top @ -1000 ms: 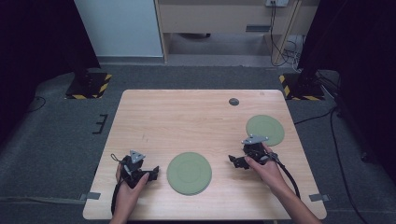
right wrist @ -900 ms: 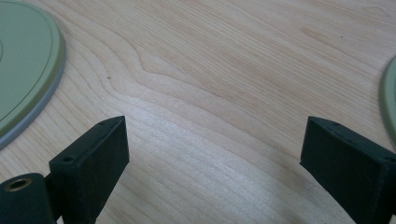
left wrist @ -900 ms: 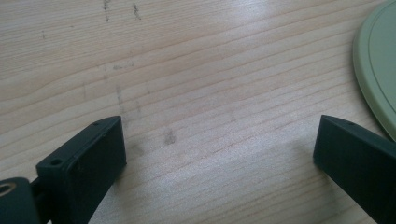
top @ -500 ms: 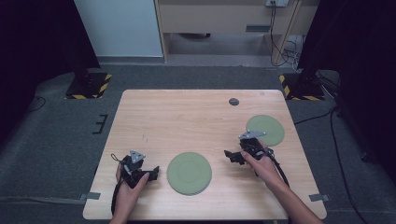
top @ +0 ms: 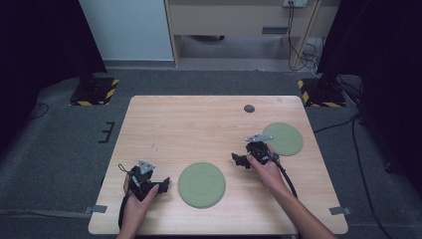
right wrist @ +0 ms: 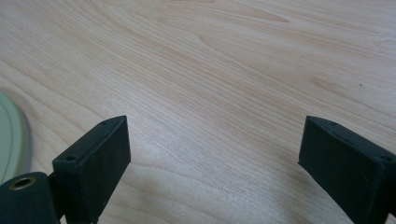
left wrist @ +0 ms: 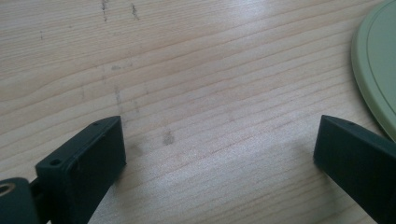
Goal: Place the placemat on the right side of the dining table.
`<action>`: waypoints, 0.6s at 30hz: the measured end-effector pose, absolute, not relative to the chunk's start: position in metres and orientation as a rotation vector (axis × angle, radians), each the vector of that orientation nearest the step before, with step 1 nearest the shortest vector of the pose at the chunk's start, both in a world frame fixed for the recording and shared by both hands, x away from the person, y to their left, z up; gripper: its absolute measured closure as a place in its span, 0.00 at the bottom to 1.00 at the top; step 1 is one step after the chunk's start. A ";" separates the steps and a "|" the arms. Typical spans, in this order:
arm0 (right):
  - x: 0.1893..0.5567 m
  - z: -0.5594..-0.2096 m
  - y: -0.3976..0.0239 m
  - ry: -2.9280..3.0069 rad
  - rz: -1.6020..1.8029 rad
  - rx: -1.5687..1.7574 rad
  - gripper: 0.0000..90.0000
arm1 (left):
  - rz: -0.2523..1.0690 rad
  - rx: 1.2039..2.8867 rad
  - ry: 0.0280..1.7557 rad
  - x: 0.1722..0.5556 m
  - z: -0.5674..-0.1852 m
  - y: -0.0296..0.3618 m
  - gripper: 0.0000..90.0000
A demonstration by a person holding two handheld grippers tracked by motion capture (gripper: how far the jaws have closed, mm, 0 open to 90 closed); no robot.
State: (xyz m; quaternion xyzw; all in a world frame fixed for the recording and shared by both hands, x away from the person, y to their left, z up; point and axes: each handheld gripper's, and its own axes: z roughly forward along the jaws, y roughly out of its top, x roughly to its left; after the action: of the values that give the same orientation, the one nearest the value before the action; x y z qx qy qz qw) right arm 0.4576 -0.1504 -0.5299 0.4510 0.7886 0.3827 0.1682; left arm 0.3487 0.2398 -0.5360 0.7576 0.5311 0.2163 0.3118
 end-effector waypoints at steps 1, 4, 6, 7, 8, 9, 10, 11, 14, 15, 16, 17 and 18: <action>0.458 -0.530 -0.150 2.239 1.087 1.283 0.10 | 0.571 2.000 1.401 0.349 -0.536 0.240 0.02; 0.458 -0.532 -0.148 2.245 1.074 1.283 0.10 | 0.571 2.000 1.400 0.349 -0.536 0.240 0.02; 0.458 -0.534 -0.147 2.258 1.059 1.281 0.10 | 0.571 2.000 1.400 0.349 -0.536 0.240 0.02; 0.458 -0.535 -0.147 2.263 1.051 1.279 0.10 | 0.571 2.000 1.400 0.349 -0.536 0.240 0.02; 0.458 -0.536 -0.146 2.265 1.046 1.271 0.09 | 0.571 2.000 1.400 0.349 -0.536 0.240 0.02; 0.457 -0.537 -0.145 2.268 1.042 1.274 0.09 | 0.571 2.001 1.399 0.349 -0.536 0.240 0.02; 0.457 -0.537 -0.144 2.270 1.036 1.271 0.09 | 0.571 2.000 1.399 0.349 -0.536 0.240 0.02; 0.457 -0.538 -0.144 2.273 1.029 1.263 0.09 | 0.571 2.001 1.398 0.349 -0.536 0.240 0.02; 0.456 -0.539 -0.142 2.283 1.012 1.242 0.09 | 0.571 2.002 1.396 0.349 -0.536 0.240 0.02; 0.456 -0.539 -0.142 2.288 1.008 1.232 0.09 | 0.571 2.002 1.396 0.349 -0.536 0.240 0.02; 0.455 -0.539 -0.141 2.291 0.998 1.214 0.09 | 0.570 2.002 1.396 0.349 -0.536 0.240 0.02; 0.454 -0.539 -0.141 2.295 0.982 1.198 0.08 | 0.570 2.002 1.396 0.349 -0.536 0.240 0.02; 0.453 -0.539 -0.141 2.300 0.975 1.183 0.08 | 0.570 2.003 1.395 0.349 -0.536 0.240 0.02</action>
State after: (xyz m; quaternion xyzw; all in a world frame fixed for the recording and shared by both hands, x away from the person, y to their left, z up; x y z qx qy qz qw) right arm 0.4534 -0.1406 -0.5387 0.4204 0.8173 0.3464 0.1879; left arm 0.3486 0.2399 -0.5359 0.7590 0.5289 0.2162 0.3122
